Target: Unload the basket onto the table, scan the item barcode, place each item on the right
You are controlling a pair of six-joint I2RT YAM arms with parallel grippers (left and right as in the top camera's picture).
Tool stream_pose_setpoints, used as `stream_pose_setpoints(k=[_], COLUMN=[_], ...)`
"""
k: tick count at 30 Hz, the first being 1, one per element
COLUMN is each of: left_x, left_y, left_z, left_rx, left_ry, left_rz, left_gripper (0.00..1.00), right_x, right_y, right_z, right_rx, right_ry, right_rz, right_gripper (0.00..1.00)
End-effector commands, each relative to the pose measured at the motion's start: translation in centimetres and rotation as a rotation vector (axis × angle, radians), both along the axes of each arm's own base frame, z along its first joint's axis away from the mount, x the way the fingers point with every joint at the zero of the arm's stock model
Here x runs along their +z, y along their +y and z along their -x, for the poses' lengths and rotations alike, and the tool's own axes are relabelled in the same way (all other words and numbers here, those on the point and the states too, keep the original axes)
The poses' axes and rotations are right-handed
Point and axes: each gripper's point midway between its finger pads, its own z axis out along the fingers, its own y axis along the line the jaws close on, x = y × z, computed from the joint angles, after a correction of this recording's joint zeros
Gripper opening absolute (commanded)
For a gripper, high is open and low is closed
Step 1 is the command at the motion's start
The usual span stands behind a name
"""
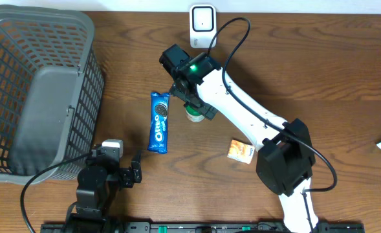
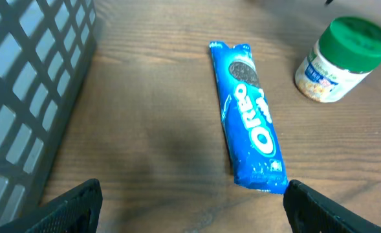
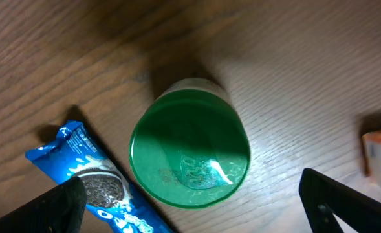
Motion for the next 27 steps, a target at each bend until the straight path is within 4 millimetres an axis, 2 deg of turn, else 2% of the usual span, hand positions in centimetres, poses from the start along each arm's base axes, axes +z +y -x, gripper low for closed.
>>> stream_pose_setpoints(k=[1,8,13,16,19,23,27], left_x=[0.4,-1.2,-4.1,-4.1,-4.0,-4.0,-4.0], left_y=[0.1,0.1,0.2,0.2,0.2,0.2,0.2], left_z=[0.0,0.2,0.8,0.7,0.7,0.7,0.7], left_rx=[0.006,0.006,0.006,0.006,0.006,0.006,0.006], left_ry=[-0.019,0.014,0.076,0.067,0.061,0.062,0.063], left_rz=[0.005,-0.001,-0.011,-0.009,-0.008,-0.008,-0.009], left_gripper=[0.90,0.90,0.90,0.90,0.90,0.90,0.90], right_x=[-1.6,-3.6,-5.2,-6.5,-7.0,-7.0,-7.0], right_y=[0.3,0.9,0.5,-0.1,-0.3,-0.5,-1.0], right_z=[0.5,0.6,0.6,0.4,0.3,0.2,0.5], right_rx=[-0.117,-0.180,-0.188,-0.181,-0.160,-0.047,0.086], right_ry=[0.036,0.083,0.107,0.129,0.138,0.139,0.159], right_rz=[-0.015,-0.034,-0.008,0.015,0.028,0.050,0.092], right_gripper=[0.99,0.99,0.99,0.98,0.92,0.66,0.63])
